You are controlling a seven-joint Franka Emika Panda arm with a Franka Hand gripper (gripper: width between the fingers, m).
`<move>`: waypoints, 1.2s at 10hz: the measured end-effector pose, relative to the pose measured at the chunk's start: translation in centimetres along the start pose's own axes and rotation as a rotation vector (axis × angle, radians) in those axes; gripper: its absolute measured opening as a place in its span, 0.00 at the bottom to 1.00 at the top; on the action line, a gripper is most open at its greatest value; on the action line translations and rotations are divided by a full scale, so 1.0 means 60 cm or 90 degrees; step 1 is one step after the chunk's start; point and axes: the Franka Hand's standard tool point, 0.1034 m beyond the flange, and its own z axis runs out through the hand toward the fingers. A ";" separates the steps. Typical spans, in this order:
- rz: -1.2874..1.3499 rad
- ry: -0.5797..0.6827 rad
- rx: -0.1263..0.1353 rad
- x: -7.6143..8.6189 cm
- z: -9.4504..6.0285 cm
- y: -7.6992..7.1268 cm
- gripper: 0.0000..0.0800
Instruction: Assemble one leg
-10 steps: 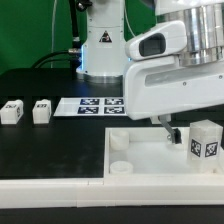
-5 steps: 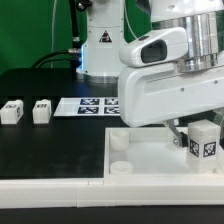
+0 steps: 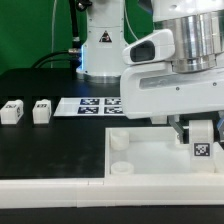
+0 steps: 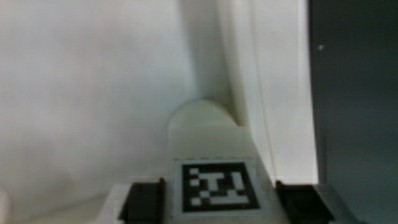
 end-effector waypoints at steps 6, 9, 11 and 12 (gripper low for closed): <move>0.666 -0.049 0.008 0.000 -0.004 -0.018 0.37; 0.908 -0.069 0.032 0.006 -0.003 -0.022 0.37; 1.024 -0.070 0.026 0.004 0.002 -0.024 0.37; 1.072 -0.069 0.022 0.005 0.002 -0.023 0.37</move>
Offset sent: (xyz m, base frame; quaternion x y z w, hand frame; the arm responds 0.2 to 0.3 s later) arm 0.0291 0.0270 0.0173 0.0134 -0.0186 0.4180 0.9082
